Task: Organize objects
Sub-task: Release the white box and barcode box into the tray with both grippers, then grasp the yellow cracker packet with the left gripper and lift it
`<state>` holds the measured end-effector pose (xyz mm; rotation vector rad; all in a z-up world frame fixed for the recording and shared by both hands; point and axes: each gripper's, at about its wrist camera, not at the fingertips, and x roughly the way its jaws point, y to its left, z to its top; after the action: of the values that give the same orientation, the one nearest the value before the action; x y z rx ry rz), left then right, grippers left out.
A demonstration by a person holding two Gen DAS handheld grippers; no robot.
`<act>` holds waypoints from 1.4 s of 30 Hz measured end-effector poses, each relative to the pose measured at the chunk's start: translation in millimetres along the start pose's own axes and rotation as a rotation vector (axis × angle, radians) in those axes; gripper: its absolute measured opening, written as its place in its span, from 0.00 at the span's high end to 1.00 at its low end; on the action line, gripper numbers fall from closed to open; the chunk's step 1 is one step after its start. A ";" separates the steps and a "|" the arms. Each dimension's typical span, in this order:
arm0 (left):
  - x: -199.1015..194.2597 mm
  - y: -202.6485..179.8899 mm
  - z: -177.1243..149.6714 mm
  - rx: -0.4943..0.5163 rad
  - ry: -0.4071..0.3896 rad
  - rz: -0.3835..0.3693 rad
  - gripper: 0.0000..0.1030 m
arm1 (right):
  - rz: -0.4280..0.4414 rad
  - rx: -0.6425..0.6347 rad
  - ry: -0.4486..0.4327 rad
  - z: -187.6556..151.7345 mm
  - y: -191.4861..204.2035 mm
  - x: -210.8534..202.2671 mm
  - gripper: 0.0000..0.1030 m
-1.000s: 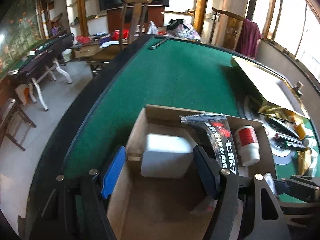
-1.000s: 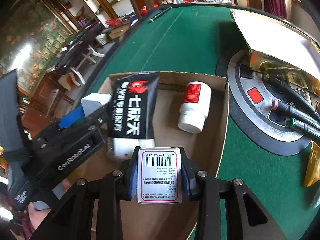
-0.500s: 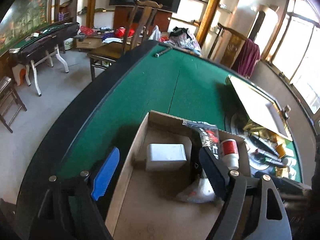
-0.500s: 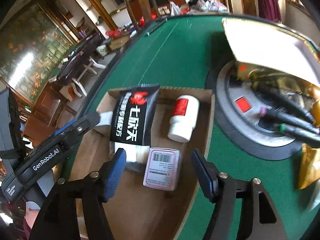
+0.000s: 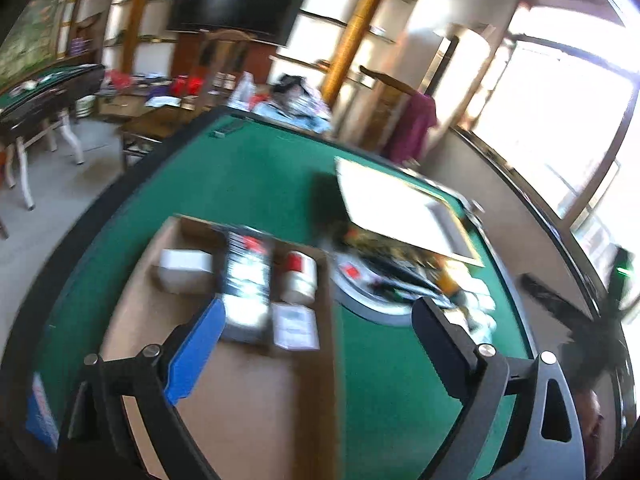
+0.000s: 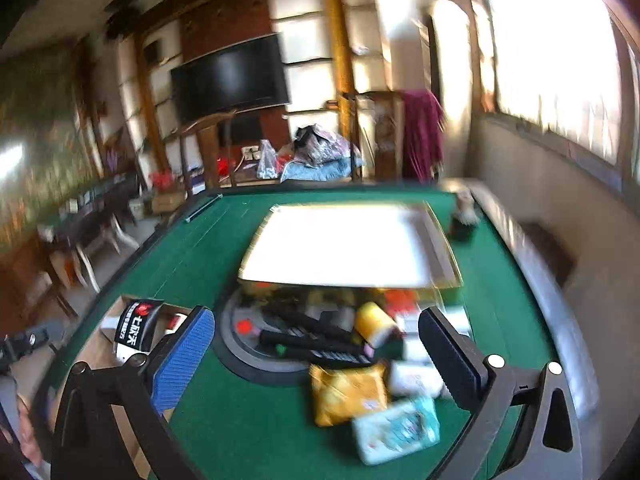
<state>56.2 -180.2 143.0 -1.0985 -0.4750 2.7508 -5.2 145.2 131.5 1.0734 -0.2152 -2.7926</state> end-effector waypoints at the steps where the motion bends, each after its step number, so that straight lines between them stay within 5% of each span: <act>1: 3.2 -9.7 -4.0 0.017 0.015 -0.013 0.09 | -0.005 0.062 0.071 -4.2 -20.7 12.6 0.00; 5: 20.1 -47.7 -24.2 0.104 0.071 -0.032 0.09 | -0.046 0.222 0.127 -29.2 -80.9 36.6 0.00; 11: 56.7 -79.9 -44.0 0.141 0.163 -0.042 0.09 | -0.068 0.247 0.101 -43.2 -111.9 48.3 0.00; 15: 70.7 -101.3 -50.9 0.235 0.141 -0.032 0.09 | -0.045 0.231 0.064 -53.6 -117.1 51.3 0.00; 21: 112.3 -144.0 -57.8 0.410 0.147 -0.048 0.09 | 0.317 0.355 0.077 -53.8 -124.4 54.9 0.00; 25: 136.5 -159.0 -56.4 0.449 0.162 -0.026 0.09 | 0.590 0.511 0.214 -63.4 -130.9 84.0 0.00; 29: 146.4 -169.7 -52.6 0.478 0.168 -0.052 0.09 | 0.751 0.593 0.195 -65.4 -139.3 79.9 0.00; 34: 167.3 -189.9 -57.3 0.623 0.218 -0.095 0.12 | 0.692 0.661 0.178 -70.5 -147.5 78.2 0.00; 38: 194.9 -200.6 -64.9 0.693 0.326 -0.125 0.48 | 0.675 0.673 0.169 -71.6 -147.2 75.2 0.00; 42: 210.1 -202.9 -70.9 0.739 0.352 -0.116 0.49 | 0.648 0.663 0.165 -72.0 -145.4 70.7 0.00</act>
<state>-43.9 78.8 28.0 -1.2276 0.4719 2.2261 -20.4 268.8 5.7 1.0712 -1.2729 -2.0587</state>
